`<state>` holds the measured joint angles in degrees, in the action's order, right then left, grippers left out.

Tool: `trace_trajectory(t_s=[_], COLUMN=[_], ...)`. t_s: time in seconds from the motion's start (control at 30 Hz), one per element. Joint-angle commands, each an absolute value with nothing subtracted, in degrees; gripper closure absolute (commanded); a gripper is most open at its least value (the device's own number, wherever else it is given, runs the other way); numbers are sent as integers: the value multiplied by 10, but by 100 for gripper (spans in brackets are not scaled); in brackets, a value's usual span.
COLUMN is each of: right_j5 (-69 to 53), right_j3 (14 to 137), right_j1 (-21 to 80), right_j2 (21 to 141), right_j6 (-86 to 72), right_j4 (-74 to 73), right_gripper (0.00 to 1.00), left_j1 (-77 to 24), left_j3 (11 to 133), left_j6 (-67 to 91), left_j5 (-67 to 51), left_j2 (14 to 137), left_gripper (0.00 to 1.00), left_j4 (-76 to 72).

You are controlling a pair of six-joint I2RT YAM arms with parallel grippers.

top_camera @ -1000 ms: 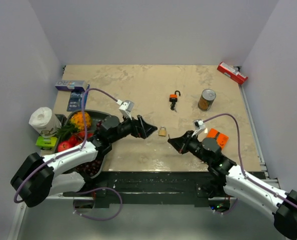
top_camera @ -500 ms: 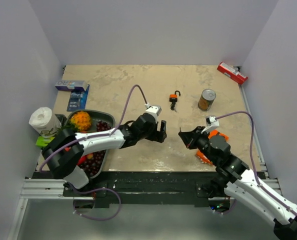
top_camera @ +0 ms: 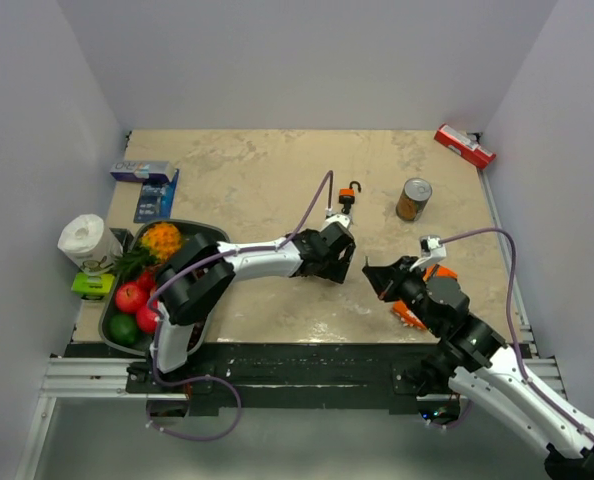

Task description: Unlock with the key

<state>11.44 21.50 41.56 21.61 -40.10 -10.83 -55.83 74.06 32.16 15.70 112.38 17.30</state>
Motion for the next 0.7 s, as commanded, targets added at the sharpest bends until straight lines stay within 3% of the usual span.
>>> trace_trajectory(t_s=[0.0, 0.33, 0.47, 0.67], right_j5=[127, 132, 127, 125], right_j3=[210, 207, 207, 212], right_j1=[414, 414, 413, 413], right_j2=[203, 193, 197, 195], right_j6=[-410, -408, -410, -408], right_j4=[-107, -113, -106, -112], right_gripper=[100, 100, 100, 100], left_j1=[-569, -571, -571, -569], left_j3=[806, 836, 842, 843], left_j6=[305, 293, 287, 280], left_j5=[192, 233, 228, 198], left_j2=[1162, 1194, 1207, 1223], left_gripper=[17, 23, 33, 37], left_j4=[241, 298, 304, 290])
